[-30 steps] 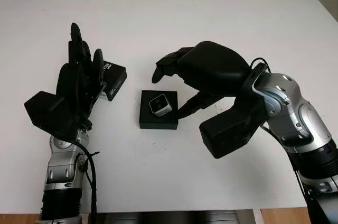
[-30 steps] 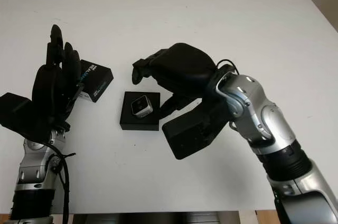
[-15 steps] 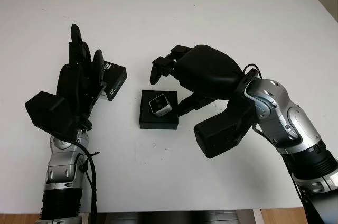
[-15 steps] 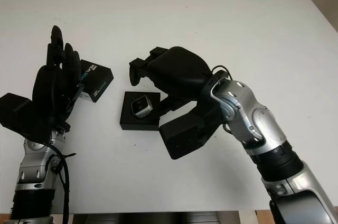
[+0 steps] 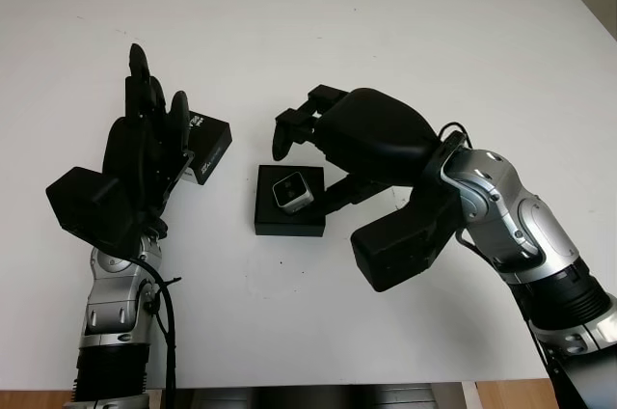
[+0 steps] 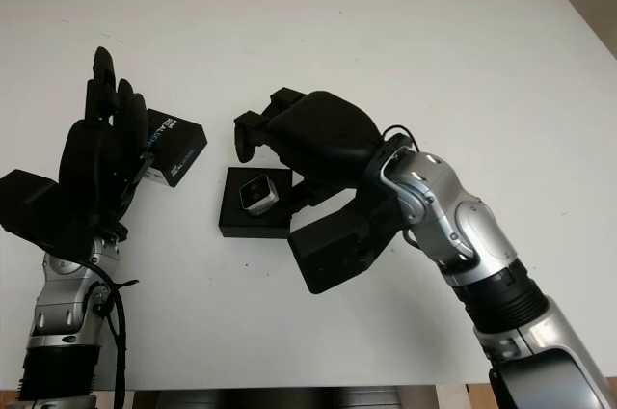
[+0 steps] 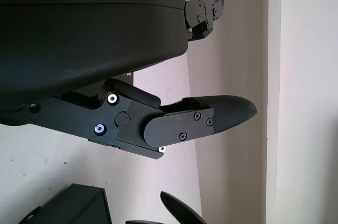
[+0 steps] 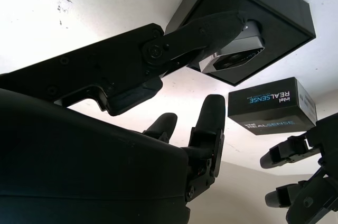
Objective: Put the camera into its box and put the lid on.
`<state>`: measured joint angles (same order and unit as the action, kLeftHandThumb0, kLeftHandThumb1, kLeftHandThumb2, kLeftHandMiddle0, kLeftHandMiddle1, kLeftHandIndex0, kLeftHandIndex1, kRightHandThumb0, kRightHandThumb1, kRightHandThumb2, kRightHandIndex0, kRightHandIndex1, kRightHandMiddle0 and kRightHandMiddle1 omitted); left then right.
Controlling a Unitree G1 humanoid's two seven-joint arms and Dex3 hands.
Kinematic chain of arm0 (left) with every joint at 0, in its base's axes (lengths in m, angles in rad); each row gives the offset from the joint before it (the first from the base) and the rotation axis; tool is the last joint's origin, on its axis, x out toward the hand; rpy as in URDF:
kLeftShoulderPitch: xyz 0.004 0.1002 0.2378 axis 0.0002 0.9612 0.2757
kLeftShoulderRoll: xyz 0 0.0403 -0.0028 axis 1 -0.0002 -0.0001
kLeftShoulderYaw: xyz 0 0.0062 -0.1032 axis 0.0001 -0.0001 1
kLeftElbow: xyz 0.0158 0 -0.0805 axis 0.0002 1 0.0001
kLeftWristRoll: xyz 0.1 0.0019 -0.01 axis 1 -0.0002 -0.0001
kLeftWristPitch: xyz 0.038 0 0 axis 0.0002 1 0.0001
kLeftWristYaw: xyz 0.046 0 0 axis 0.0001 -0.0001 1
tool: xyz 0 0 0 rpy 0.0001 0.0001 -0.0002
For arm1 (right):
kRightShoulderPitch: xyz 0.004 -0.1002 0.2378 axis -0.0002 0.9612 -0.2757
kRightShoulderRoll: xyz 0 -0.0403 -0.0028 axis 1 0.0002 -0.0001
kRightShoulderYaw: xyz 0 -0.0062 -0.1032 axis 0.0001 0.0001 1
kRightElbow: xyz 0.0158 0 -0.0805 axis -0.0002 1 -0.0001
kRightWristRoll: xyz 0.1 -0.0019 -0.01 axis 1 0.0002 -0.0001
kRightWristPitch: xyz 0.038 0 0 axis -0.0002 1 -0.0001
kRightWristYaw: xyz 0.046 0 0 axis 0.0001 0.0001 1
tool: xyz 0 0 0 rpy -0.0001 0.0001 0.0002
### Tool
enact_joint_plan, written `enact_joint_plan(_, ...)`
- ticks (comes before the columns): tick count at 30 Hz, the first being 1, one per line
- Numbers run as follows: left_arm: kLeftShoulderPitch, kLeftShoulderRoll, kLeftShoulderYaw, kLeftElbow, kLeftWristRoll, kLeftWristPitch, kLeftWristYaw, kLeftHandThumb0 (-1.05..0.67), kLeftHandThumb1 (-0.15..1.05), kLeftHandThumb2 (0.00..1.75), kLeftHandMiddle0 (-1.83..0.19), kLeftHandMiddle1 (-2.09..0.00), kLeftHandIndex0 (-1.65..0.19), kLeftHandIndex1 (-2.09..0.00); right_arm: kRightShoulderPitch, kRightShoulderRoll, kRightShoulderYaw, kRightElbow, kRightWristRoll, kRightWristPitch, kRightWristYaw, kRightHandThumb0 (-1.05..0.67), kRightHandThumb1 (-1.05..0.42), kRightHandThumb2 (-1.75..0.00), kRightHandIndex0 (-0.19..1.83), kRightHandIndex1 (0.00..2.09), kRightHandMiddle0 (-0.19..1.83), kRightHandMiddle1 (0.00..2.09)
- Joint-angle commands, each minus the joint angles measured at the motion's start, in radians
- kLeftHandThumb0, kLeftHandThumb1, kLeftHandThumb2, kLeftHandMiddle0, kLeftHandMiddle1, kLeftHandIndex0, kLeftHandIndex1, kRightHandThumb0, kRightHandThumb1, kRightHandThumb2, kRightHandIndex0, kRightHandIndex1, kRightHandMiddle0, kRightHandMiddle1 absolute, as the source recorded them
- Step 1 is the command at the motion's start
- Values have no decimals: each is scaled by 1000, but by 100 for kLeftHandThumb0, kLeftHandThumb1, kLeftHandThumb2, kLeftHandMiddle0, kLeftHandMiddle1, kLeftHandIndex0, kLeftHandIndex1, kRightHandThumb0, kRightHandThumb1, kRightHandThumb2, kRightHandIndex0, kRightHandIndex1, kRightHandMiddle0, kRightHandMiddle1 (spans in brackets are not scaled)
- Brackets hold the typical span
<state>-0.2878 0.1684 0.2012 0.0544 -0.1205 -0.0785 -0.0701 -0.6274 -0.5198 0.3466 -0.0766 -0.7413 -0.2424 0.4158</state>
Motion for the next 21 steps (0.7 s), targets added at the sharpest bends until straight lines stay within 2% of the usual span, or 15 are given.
enact_joint_plan(1, -3, 1, 1, 0, -3, -3, 2, -66, 105, 55, 19, 0, 19, 0, 11, 6, 5, -2, -5, 1, -2, -73, -97, -5, 11, 81, 12, 122)
enact_joint_plan(21, 0, 6, -4, -4, 7, -1, -2, -64, 105, 57, 19, 0, 19, 0, 0, 26, 19, 79, -37, -21, -69, -72, -95, -5, 11, 87, 12, 131)
